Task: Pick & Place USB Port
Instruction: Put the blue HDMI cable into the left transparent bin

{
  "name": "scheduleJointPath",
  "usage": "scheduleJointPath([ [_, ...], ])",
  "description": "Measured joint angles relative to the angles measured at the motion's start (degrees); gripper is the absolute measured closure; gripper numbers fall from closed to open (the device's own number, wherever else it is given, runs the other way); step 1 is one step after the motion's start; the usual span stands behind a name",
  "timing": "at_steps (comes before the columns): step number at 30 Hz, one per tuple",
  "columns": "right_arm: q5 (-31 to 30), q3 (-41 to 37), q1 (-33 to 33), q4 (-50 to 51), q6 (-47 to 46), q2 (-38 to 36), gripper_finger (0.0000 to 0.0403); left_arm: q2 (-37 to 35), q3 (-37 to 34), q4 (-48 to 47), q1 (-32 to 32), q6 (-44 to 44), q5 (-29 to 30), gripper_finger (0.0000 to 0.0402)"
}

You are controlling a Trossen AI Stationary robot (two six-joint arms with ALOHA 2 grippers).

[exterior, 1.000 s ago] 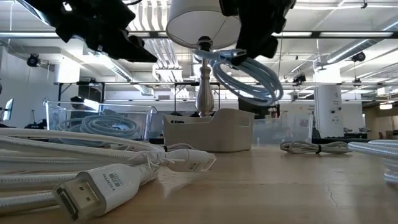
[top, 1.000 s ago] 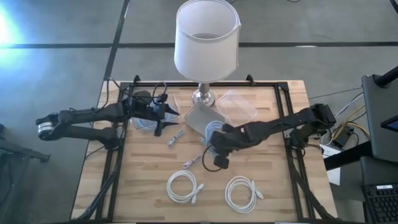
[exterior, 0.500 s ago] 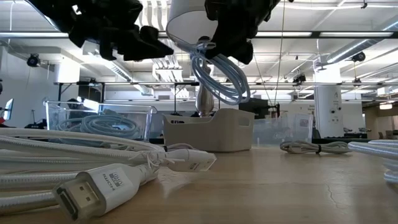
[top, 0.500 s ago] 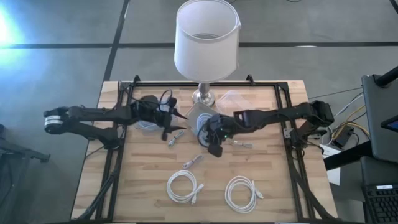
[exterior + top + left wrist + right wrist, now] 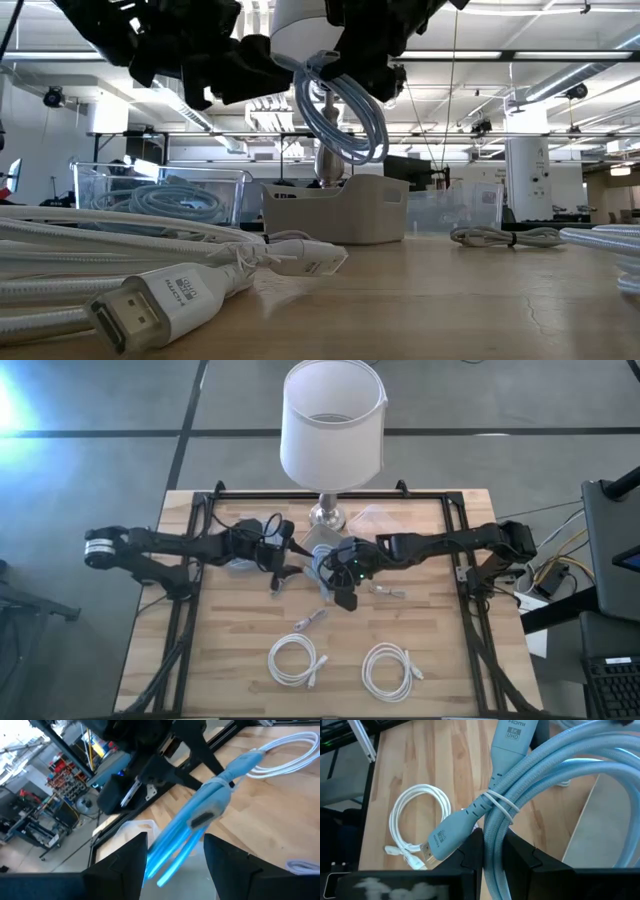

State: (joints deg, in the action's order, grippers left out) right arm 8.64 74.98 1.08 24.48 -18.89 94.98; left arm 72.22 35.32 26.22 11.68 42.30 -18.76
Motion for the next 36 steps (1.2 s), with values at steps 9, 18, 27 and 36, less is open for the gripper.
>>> scheduleJointPath([
  [9, 0.1, 0.0, 0.0, -0.5, 0.1, 0.0, 0.0349, 1.9, 0.0, 3.3, -1.8, 0.0, 0.0, 0.0204],
  [18, 0.1, -0.1, 0.0, -2.4, 2.0, 0.0, 0.0349, 2.0, 0.0, 3.3, -2.2, 0.0, 0.0, 0.0206],
  [27, 0.1, -0.1, 0.0, -2.8, 2.6, 0.0, 0.0349, 2.0, 0.0, 3.1, -2.2, 0.0, 0.0, 0.0272],
  [36, 0.0, -0.1, 0.0, -2.7, 4.3, 0.0, 0.0348, 2.0, 0.0, 1.8, -2.2, 0.7, -0.3, 0.0347],
])
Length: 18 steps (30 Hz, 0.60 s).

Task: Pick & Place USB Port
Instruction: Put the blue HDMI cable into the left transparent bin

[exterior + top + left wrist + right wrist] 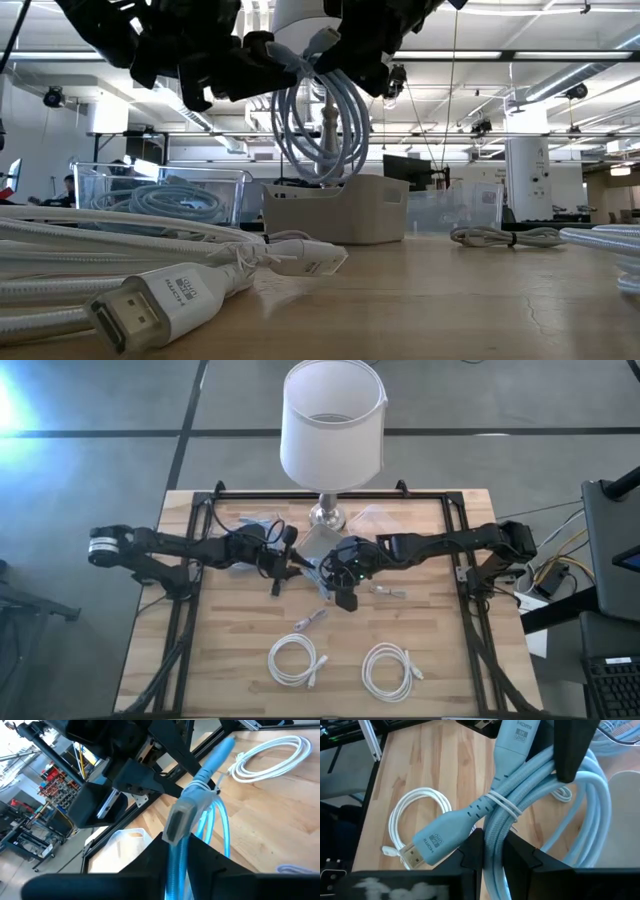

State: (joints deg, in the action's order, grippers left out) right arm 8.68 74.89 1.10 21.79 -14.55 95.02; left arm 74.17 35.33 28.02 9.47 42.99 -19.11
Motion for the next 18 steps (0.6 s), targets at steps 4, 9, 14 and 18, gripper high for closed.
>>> scheduleJointPath([
  [4, -0.1, 0.0, 0.0, 0.1, 0.2, 0.0, 0.0347, 0.0, 0.0, -0.5, 0.0, 0.3, 0.0, 0.0351],
  [9, -0.2, 0.0, 0.0, -0.3, 0.4, 0.0, 0.0323, 0.0, 0.0, -0.6, -0.2, 0.1, 0.2, 0.035],
  [14, -0.6, 0.0, 0.0, -0.6, 0.5, 0.0, 0.0287, 0.0, 0.0, -1.1, -0.4, 0.0, 0.3, 0.0351],
  [18, -1.5, 0.0, 0.0, -0.4, 0.4, 0.0, 0.0265, 0.0, 0.0, -1.1, -0.4, -1.5, 0.3, 0.0352],
])
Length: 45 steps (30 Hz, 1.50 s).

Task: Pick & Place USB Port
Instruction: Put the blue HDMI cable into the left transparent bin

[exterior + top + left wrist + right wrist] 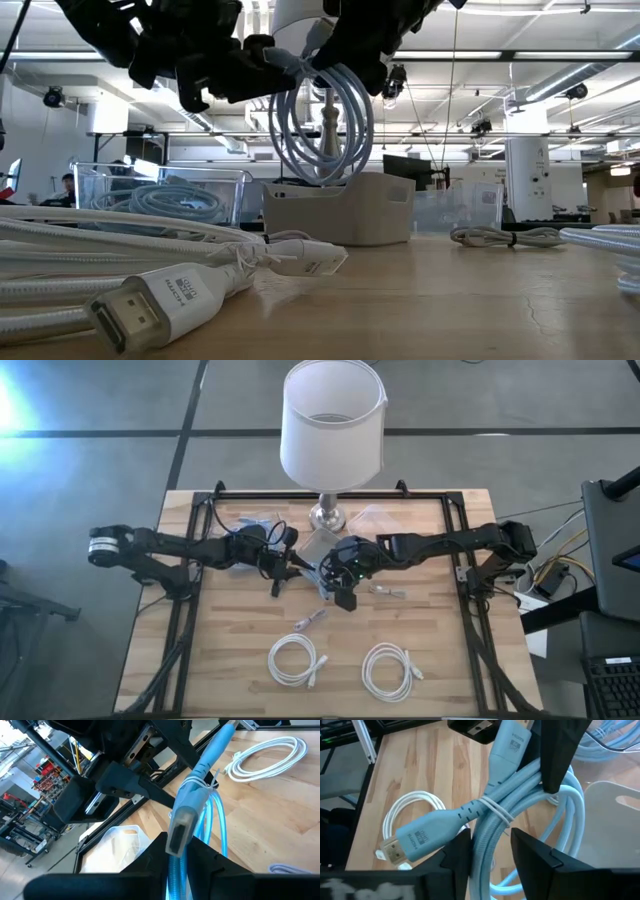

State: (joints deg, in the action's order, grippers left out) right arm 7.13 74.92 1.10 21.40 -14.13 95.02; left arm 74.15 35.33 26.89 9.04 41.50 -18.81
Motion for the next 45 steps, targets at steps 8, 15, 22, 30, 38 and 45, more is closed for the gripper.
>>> scheduleJointPath([
  [8, -0.4, 0.2, 0.0, 1.4, -0.1, 0.0, 0.0244, -1.2, 0.0, -0.3, -0.1, -0.2, 0.3, 0.0352],
  [15, -1.7, 0.6, 0.0, 2.2, 1.6, 0.0, 0.0242, -2.1, 0.0, -0.8, -0.2, -1.1, 1.1, 0.0353],
  [22, -2.3, 2.8, -0.1, 5.8, 2.8, -0.1, 0.025, -4.2, 0.0, -2.9, -0.3, -1.1, 4.0, 0.0353],
  [30, -11.5, 5.9, 0.0, 16.4, 2.3, -0.7, 0.0244, -8.3, 0.0, -6.8, -0.3, -1.4, 7.0, 0.0354],
  [38, -16.2, 7.1, 0.0, 20.3, 2.3, -1.7, 0.0239, -11.9, 0.0, -13.4, -0.3, -4.9, 15.1, 0.0354],
  [45, -16.3, 7.0, 0.0, 20.4, 2.6, -1.7, 0.0236, -15.8, 0.0, -14.9, -0.4, -9.0, 24.0, 0.0354],
])
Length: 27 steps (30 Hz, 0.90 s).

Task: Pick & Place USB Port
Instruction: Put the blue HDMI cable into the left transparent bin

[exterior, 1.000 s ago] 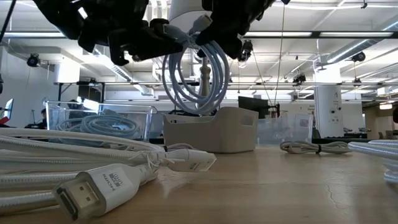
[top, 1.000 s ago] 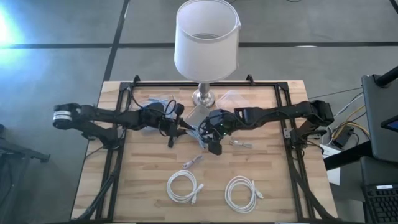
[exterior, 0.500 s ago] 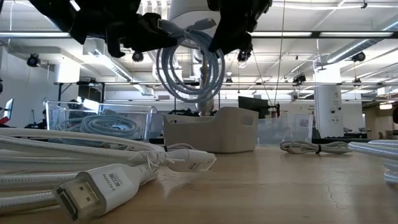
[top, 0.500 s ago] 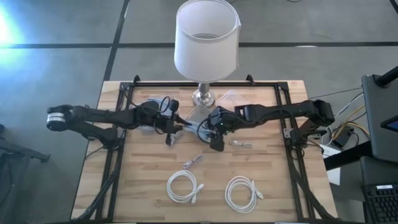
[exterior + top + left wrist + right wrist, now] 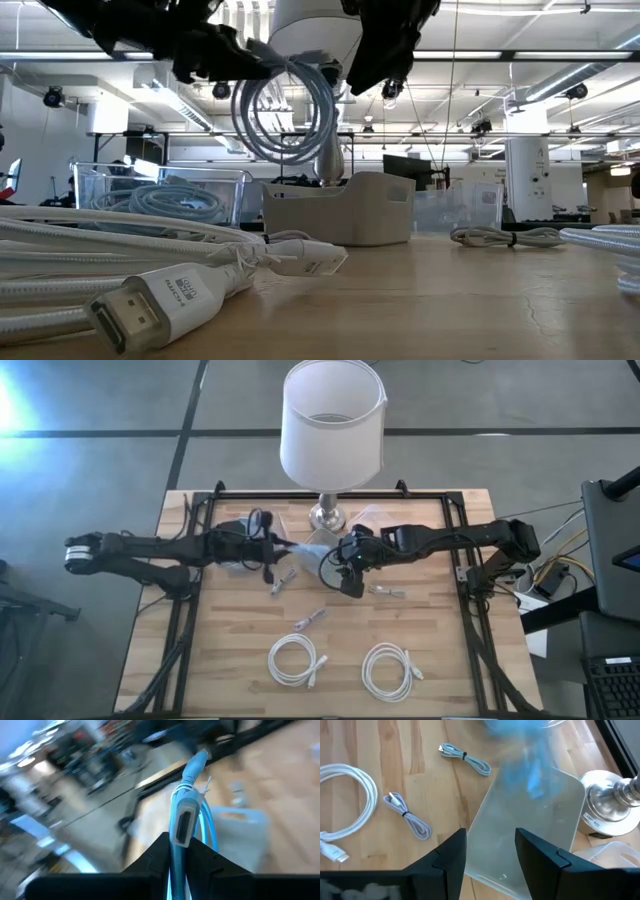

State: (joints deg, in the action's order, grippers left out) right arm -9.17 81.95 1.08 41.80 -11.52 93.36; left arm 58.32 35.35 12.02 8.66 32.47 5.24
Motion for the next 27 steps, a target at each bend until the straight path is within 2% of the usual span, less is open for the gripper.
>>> scheduleJointPath([
  [5, 0.0, 0.0, 0.0, 0.0, 0.2, 0.0, 0.0239, -3.9, 0.0, -5.0, 0.0, -6.8, 13.3, 0.0354],
  [9, 0.0, -0.1, 0.0, 0.0, 1.7, 0.1, 0.0237, -7.6, 0.0, -11.3, 0.0, -14.4, 20.6, 0.0354],
  [15, 0.0, -0.3, 0.0, -0.1, 3.2, 0.4, 0.0236, -13.0, 0.0, -20.1, 0.0, -27.3, 22.5, 0.0353],
  [18, 0.0, -0.4, 0.0, -0.2, 3.2, 0.4, 0.0236, -14.9, 0.0, -25.1, 0.0, -30.7, 24.0, 0.0353],
  [24, 0.1, -0.7, 0.0, -0.3, 3.2, 0.4, 0.0236, -15.8, 0.0, -35.1, 0.2, -38.9, 32.2, 0.0353],
  [27, 0.1, -1.0, 0.0, -0.4, 3.2, 0.4, 0.0236, -15.4, 0.0, -37.5, 0.3, -42.5, 32.5, 0.0353],
])
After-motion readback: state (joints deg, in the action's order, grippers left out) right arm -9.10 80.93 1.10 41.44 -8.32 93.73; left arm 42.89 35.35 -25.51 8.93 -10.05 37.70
